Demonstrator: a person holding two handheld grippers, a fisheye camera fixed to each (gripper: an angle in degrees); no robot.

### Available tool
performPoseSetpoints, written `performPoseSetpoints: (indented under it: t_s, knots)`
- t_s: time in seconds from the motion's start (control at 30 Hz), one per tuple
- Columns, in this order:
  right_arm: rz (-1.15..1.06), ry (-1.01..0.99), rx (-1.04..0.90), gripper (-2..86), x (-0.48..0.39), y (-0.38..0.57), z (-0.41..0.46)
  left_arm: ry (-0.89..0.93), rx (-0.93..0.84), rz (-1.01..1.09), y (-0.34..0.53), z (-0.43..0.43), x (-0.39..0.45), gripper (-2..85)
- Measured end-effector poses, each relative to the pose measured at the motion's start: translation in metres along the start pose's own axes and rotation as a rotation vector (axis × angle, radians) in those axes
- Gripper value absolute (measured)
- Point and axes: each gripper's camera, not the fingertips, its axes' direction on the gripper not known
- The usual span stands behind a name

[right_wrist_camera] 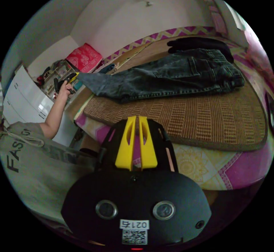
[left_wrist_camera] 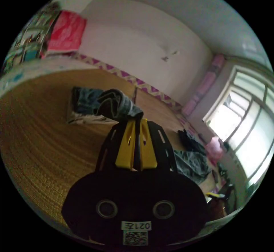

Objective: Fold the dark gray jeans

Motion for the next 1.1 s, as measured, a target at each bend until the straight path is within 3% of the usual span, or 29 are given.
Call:
performPoseSetpoints:
  t_s: [0.2, 0.27, 0.37, 0.47, 0.6, 0.8, 0.9, 0.97, 1.03, 1.1]
  knots:
    - [-0.02, -0.052, 0.071, 0.4, -0.002, -0.016, -0.059, -0.028, -0.052, 0.522, 0.08, 0.046, 0.26, -0.8]
    - [-0.049, -0.022, 0.082, 0.2, -0.007, -0.021, -0.078, -0.048, -0.167, 0.658, 0.138, 0.096, 0.336, -0.8]
    - [-0.044, -0.039, 0.094, 0.0, -0.003, -0.023, -0.097, -0.133, -0.407, 0.834, 0.225, 0.173, 0.393, -0.9]
    - [-0.02, -0.06, 0.102, -0.1, 0.006, -0.023, -0.114, -0.207, -0.389, 0.895, 0.269, 0.188, 0.417, -0.9]
    - [0.006, -0.043, 0.13, 0.1, 0.017, -0.024, -0.136, -0.177, -0.334, 0.886, 0.274, 0.171, 0.441, -0.7]
    - [0.142, -0.02, 0.205, 5.8, 0.056, -0.046, -0.162, -0.151, -0.452, 0.889, 0.302, 0.186, 0.453, 1.6]
    - [0.324, 0.04, 0.295, 9.3, 0.096, -0.065, -0.178, 0.069, -0.455, 0.693, 0.284, 0.17, 0.441, 4.1]
    - [0.484, 0.03, 0.35, 12.2, 0.141, -0.082, -0.184, 0.376, -0.491, 0.509, 0.272, 0.158, 0.417, 3.1]
    - [0.576, 0.025, 0.349, 14.0, 0.171, -0.096, -0.179, 0.517, -0.52, 0.44, 0.272, 0.151, 0.401, 1.4]
    - [0.649, -0.009, 0.371, 14.6, 0.192, -0.106, -0.172, 0.504, -0.502, 0.439, 0.274, 0.136, 0.39, 0.3]
